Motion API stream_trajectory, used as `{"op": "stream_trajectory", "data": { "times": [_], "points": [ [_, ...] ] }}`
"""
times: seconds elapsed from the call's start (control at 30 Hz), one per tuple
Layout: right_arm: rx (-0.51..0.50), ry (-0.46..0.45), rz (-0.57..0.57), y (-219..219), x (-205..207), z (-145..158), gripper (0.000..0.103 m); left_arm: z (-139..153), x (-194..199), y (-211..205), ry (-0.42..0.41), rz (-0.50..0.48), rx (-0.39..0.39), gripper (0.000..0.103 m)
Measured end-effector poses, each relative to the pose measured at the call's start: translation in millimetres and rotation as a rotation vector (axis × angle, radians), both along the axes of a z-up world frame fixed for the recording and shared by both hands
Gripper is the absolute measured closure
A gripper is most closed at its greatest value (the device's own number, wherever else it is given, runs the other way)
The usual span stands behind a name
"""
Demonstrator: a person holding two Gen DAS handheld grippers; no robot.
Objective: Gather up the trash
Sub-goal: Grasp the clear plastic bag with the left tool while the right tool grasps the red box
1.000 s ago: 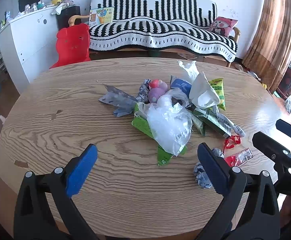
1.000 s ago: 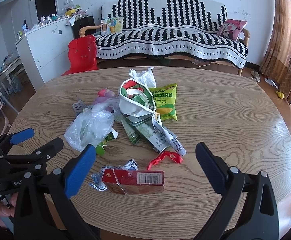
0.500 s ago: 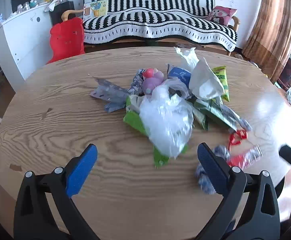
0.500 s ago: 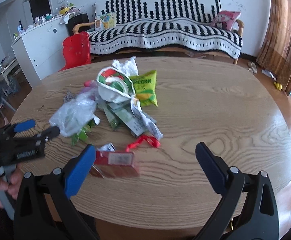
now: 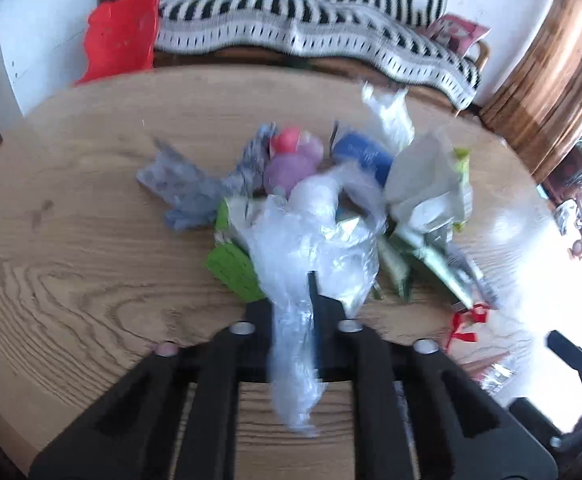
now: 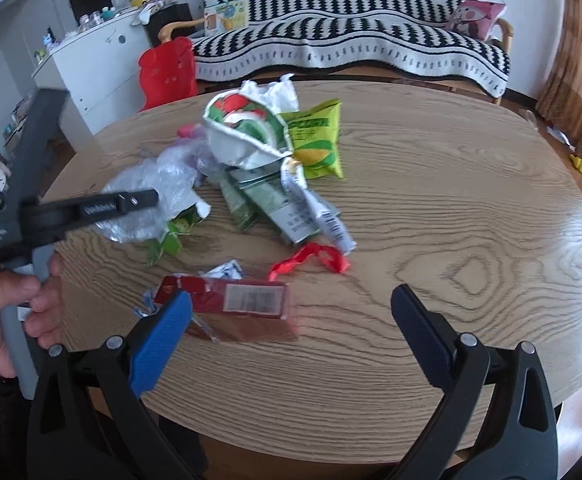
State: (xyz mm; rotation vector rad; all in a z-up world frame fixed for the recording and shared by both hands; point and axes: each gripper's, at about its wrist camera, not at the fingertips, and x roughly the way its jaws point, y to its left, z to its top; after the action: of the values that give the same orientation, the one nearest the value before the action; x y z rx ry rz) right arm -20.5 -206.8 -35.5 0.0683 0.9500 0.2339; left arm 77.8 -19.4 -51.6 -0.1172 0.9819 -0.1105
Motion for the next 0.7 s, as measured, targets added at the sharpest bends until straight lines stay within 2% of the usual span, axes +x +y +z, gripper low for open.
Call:
{"op": "stream_trajectory", "data": {
  "times": [0.1,0.2,0.37,0.7],
  "points": [
    [0.009,0.007,0.033,12.2,-2.6,-2.7,0.007,24.9,-18.4,2.0,-0.101,-0.008,0.045,0.1],
    [0.01,-0.003,0.052,23.3,-4.2,-5.6,0.007,43.5,-37.1,7.0,-0.164,-0.011,0.034,0.1],
    [-0.055,0.017,0.052,41.1,2.0,-21.8,0.007,51.1,-50.6,9.6,-0.182,-0.021,0.011,0.1],
    [-0.028,0.02,0.011,52.7,14.0,-24.4,0.006,53.2,-59.7,5.3,-0.173,-0.042,0.002,0.1]
  ]
}}
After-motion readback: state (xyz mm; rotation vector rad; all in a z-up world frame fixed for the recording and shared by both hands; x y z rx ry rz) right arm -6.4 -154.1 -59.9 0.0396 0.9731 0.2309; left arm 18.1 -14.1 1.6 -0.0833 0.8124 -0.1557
